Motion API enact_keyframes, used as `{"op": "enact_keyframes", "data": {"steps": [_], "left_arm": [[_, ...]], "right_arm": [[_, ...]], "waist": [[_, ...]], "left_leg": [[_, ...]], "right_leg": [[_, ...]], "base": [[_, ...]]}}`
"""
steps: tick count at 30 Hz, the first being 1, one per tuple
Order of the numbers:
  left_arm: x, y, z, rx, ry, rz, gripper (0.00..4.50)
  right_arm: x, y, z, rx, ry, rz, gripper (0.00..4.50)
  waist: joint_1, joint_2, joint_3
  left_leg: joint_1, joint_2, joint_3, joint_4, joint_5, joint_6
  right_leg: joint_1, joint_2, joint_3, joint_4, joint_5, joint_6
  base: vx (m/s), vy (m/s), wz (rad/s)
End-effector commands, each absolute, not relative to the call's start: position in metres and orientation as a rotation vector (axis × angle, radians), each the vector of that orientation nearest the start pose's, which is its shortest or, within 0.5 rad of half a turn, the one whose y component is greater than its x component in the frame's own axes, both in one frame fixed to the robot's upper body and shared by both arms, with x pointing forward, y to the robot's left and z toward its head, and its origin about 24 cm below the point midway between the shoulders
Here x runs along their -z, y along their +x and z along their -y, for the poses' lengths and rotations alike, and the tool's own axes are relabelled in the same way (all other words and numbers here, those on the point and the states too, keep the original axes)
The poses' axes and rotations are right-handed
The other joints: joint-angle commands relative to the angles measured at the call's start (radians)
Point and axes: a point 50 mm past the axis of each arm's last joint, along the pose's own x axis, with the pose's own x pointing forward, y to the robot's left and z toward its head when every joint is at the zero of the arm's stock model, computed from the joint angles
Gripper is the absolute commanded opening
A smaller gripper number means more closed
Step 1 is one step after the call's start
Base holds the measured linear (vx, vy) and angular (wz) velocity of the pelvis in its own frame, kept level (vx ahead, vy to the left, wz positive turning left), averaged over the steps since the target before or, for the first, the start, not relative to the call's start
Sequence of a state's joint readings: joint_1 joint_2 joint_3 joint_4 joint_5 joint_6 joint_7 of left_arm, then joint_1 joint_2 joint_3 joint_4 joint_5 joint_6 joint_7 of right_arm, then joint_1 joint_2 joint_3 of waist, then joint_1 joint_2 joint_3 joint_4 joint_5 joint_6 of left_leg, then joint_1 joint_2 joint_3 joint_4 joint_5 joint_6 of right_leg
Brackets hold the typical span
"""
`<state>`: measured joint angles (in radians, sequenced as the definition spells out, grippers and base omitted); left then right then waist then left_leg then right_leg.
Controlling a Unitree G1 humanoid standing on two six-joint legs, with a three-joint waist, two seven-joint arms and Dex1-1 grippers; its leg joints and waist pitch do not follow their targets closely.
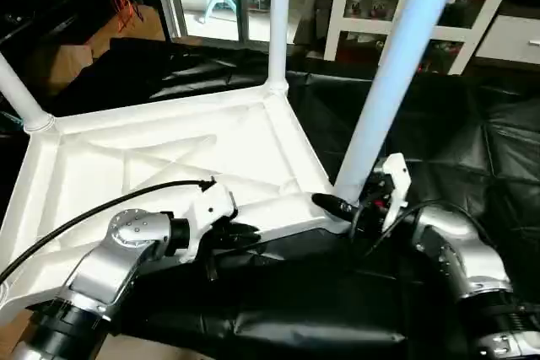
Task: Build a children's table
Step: Rotate leg to tighten
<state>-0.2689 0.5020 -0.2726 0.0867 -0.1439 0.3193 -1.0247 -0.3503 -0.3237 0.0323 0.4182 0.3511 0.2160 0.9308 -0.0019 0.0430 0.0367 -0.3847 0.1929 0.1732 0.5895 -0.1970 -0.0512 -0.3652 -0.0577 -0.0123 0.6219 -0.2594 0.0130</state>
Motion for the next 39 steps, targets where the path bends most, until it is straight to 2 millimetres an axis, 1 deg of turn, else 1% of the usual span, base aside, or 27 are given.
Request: {"op": "enact_keyframes", "data": {"steps": [1, 2, 6, 10, 11, 12, 13, 15, 16, 17, 18, 19, 20, 21, 22, 24, 25, 26, 27, 28, 30, 32, 33, 34, 36, 38, 39], "left_arm": [[-0.033, 0.261, -0.161, 1.123, 0.279, -0.524, 0.00], [-0.033, 0.262, -0.160, 1.120, 0.278, -0.521, 0.00], [-0.036, 0.271, -0.137, 1.059, 0.249, -0.513, 0.00], [-0.026, 0.284, -0.104, 0.904, 0.221, -0.553, 0.00], [-0.026, 0.284, -0.104, 0.904, 0.221, -0.553, 0.00], [-0.024, 0.287, -0.095, 0.849, 0.205, -0.562, 0.00], [-0.023, 0.288, -0.076, 0.830, 0.154, -0.560, 0.00], [-0.027, 0.282, -0.042, 0.906, 0.111, -0.542, 0.00], [-0.029, 0.279, -0.036, 0.943, 0.122, -0.530, 0.00], [-0.030, 0.277, -0.035, 0.961, 0.135, -0.524, 0.00], [-0.027, 0.276, -0.048, 0.965, 0.139, -0.530, 0.00], [-0.027, 0.276, -0.050, 0.965, 0.140, -0.531, 0.00], [-0.025, 0.276, -0.063, 0.978, 0.164, -0.520, 0.00], [-0.023, 0.274, -0.078, 1.003, 0.199, -0.509, 0.00], [-0.022, 0.272, -0.091, 1.025, 0.232, -0.508, 0.00], [-0.018, 0.260, -0.133, 1.103, 0.304, -0.545, 0.00], [-0.018, 0.260, -0.133, 1.103, 0.304, -0.545, 0.00], [-0.017, 0.252, -0.159, 1.127, 0.327, -0.596, 0.00], [-0.017, 0.250, -0.167, 1.126, 0.331, -0.613, 0.00], [-0.018, 0.249, -0.175, 1.116, 0.323, -0.629, 0.00], [-0.021, 0.251, -0.183, 1.087, 0.301, -0.628, 0.00], [-0.024, 0.254, -0.185, 1.066, 0.290, -0.606, 0.00], [-0.025, 0.256, -0.182, 1.059, 0.284, -0.590, 0.00], [-0.025, 0.256, -0.182, 1.059, 0.284, -0.590, 0.00], [-0.026, 0.257, -0.178, 1.072, 0.277, -0.574, 0.00], [-0.026, 0.258, -0.176, 1.074, 0.271, -0.567, 0.00], [-0.026, 0.260, -0.169, 1.064, 0.257, -0.555, 0.00]], "right_arm": [[-0.030, 0.297, 0.175, -0.814, 0.136, -0.308, 3.00], [-0.028, 0.298, 0.174, -0.799, 0.131, -0.314, 3.00], [-0.010, 0.305, 0.156, -0.536, 0.192, -0.391, 2.80], [0.009, 0.313, 0.139, -0.201, 0.335, -0.480, 2.72], [0.009, 0.313, 0.139, -0.201, 0.335, -0.480, 2.72], [0.013, 0.314, 0.135, -0.124, 0.381, -0.499, 2.72], [0.017, 0.315, 0.127, -0.056, 0.422, -0.518, 2.72], [0.017, 0.316, 0.108, -0.090, 0.431, -0.513, 2.72], [0.014, 0.318, 0.102, -0.129, 0.415, -0.495, 2.72], [0.011, 0.319, 0.100, -0.153, 0.404, -0.484, 2.72], [0.001, 0.322, 0.103, -0.247, 0.400, -0.429, 2.72], [0.000, 0.322, 0.103, -0.261, 0.402, -0.421, 2.72], [-0.007, 0.324, 0.110, -0.319, 0.386, -0.377, 2.72], [-0.013, 0.325, 0.118, -0.377, 0.341, -0.335, 3.28], [-0.017, 0.325, 0.126, -0.423, 0.290, -0.306, 3.28], [-0.030, 0.322, 0.154, -0.570, 0.167, -0.247, 3.57], [-0.030, 0.322, 0.154, -0.570, 0.167, -0.247, 3.69], [-0.038, 0.318, 0.171, -0.675, 0.114, -0.230, 3.69], [-0.041, 0.316, 0.177, -0.709, 0.096, -0.227, 3.79], [-0.044, 0.313, 0.183, -0.754, 0.076, -0.232, 3.85], [-0.046, 0.308, 0.190, -0.817, 0.054, -0.255, 4.03], [-0.046, 0.306, 0.191, -0.833, 0.039, -0.259, 4.24], [-0.044, 0.306, 0.187, -0.831, 0.077, -0.260, 4.24], [-0.044, 0.306, 0.187, -0.831, 0.078, -0.260, 3.86], [-0.040, 0.306, 0.183, -0.815, 0.109, -0.267, 3.91], [-0.036, 0.306, 0.179, -0.801, 0.116, -0.277, 3.86], [-0.029, 0.305, 0.169, -0.768, 0.136, -0.295, 3.50]], "waist": [[0.002, -0.004, -0.039], [-0.001, -0.007, -0.037], [-0.011, -0.004, -0.034], [-0.020, -0.002, -0.023], [-0.018, 0.000, -0.019], [-0.016, -0.007, -0.019], [-0.018, -0.004, -0.015], [-0.011, -0.006, -0.016], [-0.012, -0.009, -0.019], [-0.010, -0.009, -0.025], [-0.011, -0.009, -0.031], [-0.011, -0.009, -0.031], [-0.011, -0.007, -0.039], [-0.015, -0.009, -0.038], [-0.018, -0.010, -0.036], [-0.026, -0.013, -0.031], [-0.027, -0.009, -0.029], [-0.028, -0.006, -0.028], [-0.025, -0.003, -0.036], [-0.028, -0.003, -0.033], [-0.019, -0.005, -0.036], [-0.017, -0.008, -0.033], [-0.017, -0.010, -0.032], [-0.017, -0.010, -0.031], [-0.017, -0.012, -0.027], [-0.018, -0.011, -0.027], [-0.019, -0.010, -0.025]], "left_leg": [[0.023, 0.036, -0.006, -0.060, -0.050, 0.099], [0.024, 0.036, -0.005, -0.062, -0.083, 0.077], [0.026, 0.035, -0.005, -0.068, -0.115, 0.028], [0.030, 0.034, -0.005, -0.080, -0.206, -0.032], [0.034, 0.035, -0.006, -0.083, -0.247, -0.043], [0.038, 0.032, -0.007, -0.083, -0.315, -0.054], [0.042, 0.035, -0.008, -0.089, -0.344, -0.068], [0.060, 0.035, -0.009, -0.085, -0.396, -0.080], [0.053, 0.034, -0.011, -0.087, -0.385, -0.075], [0.033, 0.033, -0.015, -0.091, -0.314, -0.063], [0.028, 0.032, -0.014, -0.088, -0.244, -0.049], [0.028, 0.032, -0.014, -0.088, -0.244, -0.049], [0.020, 0.027, -0.016, -0.078, -0.161, -0.018], [0.019, 0.027, -0.014, -0.075, -0.134, 0.007], [0.016, 0.027, -0.013, -0.076, -0.132, 0.013], [0.007, 0.022, -0.017, -0.081, -0.177, 0.034], [0.010, 0.025, -0.017, -0.085, -0.200, 0.036], [0.020, 0.030, -0.016, -0.085, -0.230, 0.032], [0.025, 0.033, -0.016, -0.081, -0.216, 0.032], [0.022, 0.038, -0.015, -0.082, -0.174, 0.042], [0.025, 0.035, -0.011, -0.073, -0.079, 0.072], [0.023, 0.033, -0.008, -0.070, -0.052, 0.095], [0.024, 0.033, -0.005, -0.070, -0.068, 0.098], [0.024, 0.033, -0.005, -0.071, -0.080, 0.097], [0.025, 0.035, -0.005, -0.075, -0.130, 0.080], [0.026, 0.036, -0.005, -0.076, -0.144, 0.070], [0.026, 0.036, -0.005, -0.078, -0.147, 0.056]], "right_leg": [[0.031, -0.058, 0.023, -0.058, 0.202, -0.287], [0.030, -0.058, 0.024, -0.062, 0.144, -0.285], [0.025, -0.059, 0.028, -0.067, 0.081, -0.280], [0.014, -0.060, 0.032, -0.081, -0.062, -0.259], [0.010, -0.061, 0.031, -0.086, -0.115, -0.253], [0.009, -0.062, 0.033, -0.095, -0.203, -0.229], [0.001, -0.064, 0.036, -0.099, -0.254, -0.209], [-0.010, -0.064, 0.035, -0.111, -0.304, -0.185], [-0.002, -0.063, 0.036, -0.109, -0.288, -0.179], [0.015, -0.062, 0.035, -0.103, -0.205, -0.165], [0.020, -0.057, 0.032, -0.093, -0.085, -0.166], [0.020, -0.057, 0.032, -0.093, -0.085, -0.166], [0.033, -0.055, 0.027, -0.081, 0.074, -0.175], [0.034, -0.052, 0.025, -0.079, 0.144, -0.182], [0.035, -0.055, 0.024, -0.078, 0.157, -0.189], [0.044, -0.056, 0.020, -0.086, 0.067, -0.191], [0.040, -0.057, 0.020, -0.090, 0.021, -0.192], [0.030, -0.059, 0.022, -0.093, -0.046, -0.205], [0.034, -0.058, 0.024, -0.091, -0.026, -0.214], [0.032, -0.053, 0.024, -0.080, 0.056, -0.238], [0.036, -0.052, 0.022, -0.067, 0.205, -0.275], [0.035, -0.054, 0.022, -0.064, 0.252, -0.284], [0.034, -0.057, 0.024, -0.067, 0.229, -0.290], [0.034, -0.059, 0.025, -0.069, 0.209, -0.293], [0.032, -0.060, 0.026, -0.075, 0.105, -0.293], [0.030, -0.060, 0.027, -0.077, 0.068, -0.291], [0.027, -0.059, 0.028, -0.079, 0.042, -0.285]], "base": [[0.000, 0.000, 0.00], [0.000, 0.000, 0.00], [0.000, 0.000, 0.00], [0.000, 0.000, 0.00], [0.000, 0.000, 0.00], [0.000, 0.000, 0.00], [0.000, 0.000, 0.00], [0.000, 0.000, 0.00], [0.000, 0.000, 0.00], [0.000, 0.000, 0.00], [0.000, 0.000, 0.00], [0.000, 0.000, 0.00], [0.052, -0.009, 0.00], [0.052, -0.009, 0.00], [0.000, 0.000, 0.00], [0.000, 0.000, 0.00], [0.000, 0.000, 0.00], [0.000, 0.000, 0.00], [0.000, 0.000, 0.00], [0.000, 0.000, 0.00], [0.000, 0.000, 0.00], [0.000, 0.000, 0.00], [0.000, 0.000, 0.00], [0.000, 0.000, 0.00], [0.000, 0.000, 0.00], [0.000, 0.000, 0.00], [0.000, 0.000, 0.00]]}}
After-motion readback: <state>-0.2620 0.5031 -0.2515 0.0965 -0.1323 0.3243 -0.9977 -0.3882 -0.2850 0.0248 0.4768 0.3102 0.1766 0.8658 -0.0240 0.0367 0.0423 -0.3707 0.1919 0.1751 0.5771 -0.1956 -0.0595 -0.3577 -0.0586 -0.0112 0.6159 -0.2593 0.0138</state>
